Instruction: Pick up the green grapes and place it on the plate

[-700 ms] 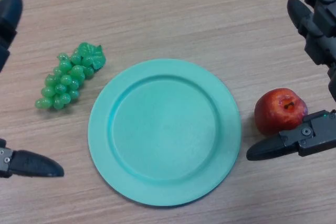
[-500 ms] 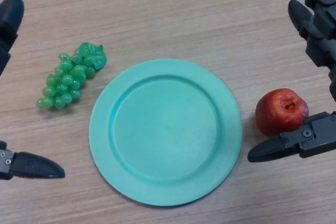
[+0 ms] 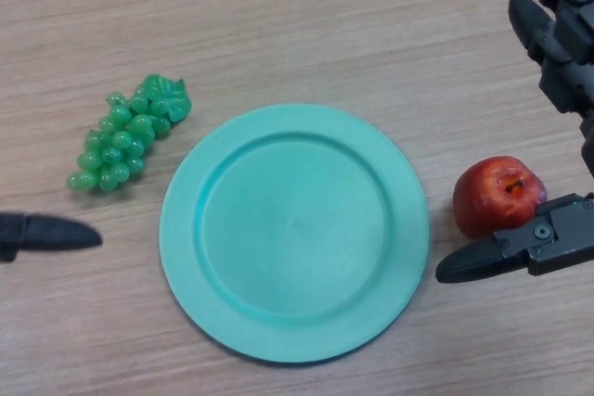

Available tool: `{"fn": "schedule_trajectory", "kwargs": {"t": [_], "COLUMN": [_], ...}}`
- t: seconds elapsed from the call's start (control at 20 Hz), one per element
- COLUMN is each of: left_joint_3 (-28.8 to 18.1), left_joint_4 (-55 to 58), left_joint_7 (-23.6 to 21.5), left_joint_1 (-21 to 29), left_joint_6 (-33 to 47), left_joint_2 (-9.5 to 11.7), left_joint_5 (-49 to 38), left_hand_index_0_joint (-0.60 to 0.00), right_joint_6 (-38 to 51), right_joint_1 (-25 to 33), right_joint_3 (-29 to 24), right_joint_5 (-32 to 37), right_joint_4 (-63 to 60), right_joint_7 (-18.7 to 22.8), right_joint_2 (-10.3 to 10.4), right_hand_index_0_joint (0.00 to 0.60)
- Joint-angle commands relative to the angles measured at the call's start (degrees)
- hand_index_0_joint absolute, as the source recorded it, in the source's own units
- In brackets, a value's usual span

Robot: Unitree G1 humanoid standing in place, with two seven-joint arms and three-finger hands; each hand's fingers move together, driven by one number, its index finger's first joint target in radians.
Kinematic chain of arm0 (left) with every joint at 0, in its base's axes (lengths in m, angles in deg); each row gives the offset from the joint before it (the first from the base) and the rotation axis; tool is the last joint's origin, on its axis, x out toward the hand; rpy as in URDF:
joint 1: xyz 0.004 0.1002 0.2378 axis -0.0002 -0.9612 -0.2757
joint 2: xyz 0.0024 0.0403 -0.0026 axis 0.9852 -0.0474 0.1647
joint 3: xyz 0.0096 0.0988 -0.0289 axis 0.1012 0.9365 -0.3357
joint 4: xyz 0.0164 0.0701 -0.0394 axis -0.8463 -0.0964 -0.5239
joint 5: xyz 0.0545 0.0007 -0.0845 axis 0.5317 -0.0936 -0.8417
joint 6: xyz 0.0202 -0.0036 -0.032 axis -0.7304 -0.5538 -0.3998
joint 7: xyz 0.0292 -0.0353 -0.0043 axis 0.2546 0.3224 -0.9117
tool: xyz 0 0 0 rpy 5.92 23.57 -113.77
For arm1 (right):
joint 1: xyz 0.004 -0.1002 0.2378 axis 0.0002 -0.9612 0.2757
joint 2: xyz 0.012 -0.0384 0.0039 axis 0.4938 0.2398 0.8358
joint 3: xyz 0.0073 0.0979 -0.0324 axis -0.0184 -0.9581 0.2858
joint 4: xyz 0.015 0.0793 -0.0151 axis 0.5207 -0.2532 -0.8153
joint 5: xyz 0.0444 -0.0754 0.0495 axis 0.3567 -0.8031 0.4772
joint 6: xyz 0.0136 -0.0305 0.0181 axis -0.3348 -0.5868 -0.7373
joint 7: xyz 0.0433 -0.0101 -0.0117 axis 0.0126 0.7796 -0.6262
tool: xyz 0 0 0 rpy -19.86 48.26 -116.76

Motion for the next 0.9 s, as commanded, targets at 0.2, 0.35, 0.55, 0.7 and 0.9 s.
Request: {"fn": "schedule_trajectory", "kwargs": {"t": [0.2,0.35,0.55,0.7,0.9], "left_joint_3": [2.94,6.9,11.25,12.93,15.62], "left_joint_4": [-11.37,-22.41,-35.35,-44.09,-55.23], "left_joint_7": [-0.4,-1.18,-2.81,-3.28,-3.83], "left_joint_1": [7.85,12.29,17.67,20.37,23.2], "left_joint_6": [14.39,19.58,23.73,28.84,34.41], "left_joint_2": [5.19,6.48,8.0,8.36,8.57], "left_joint_5": [10.78,16.98,23.83,27.62,32.27], "left_hand_index_0_joint": [0.0,0.0,0.0,0.0,0.0], "right_joint_6": [7.33,6.31,4.99,4.07,2.76], "right_joint_1": [2.03,3.02,3.94,4.27,4.62], "right_joint_3": [-2.96,-2.95,-3.6,-4.76,-6.41], "right_joint_5": [-2.73,-3.26,-4.36,-4.96,-6.01], "right_joint_4": [3.04,3.04,3.04,3.04,3.04], "right_joint_7": [-0.7,-1.45,-3.51,-5.24,-7.47], "right_joint_2": [1.15,2.1,3.5,4.64,6.02], "right_hand_index_0_joint": [0.0,0.0,0.0,0.0,0.0]}}
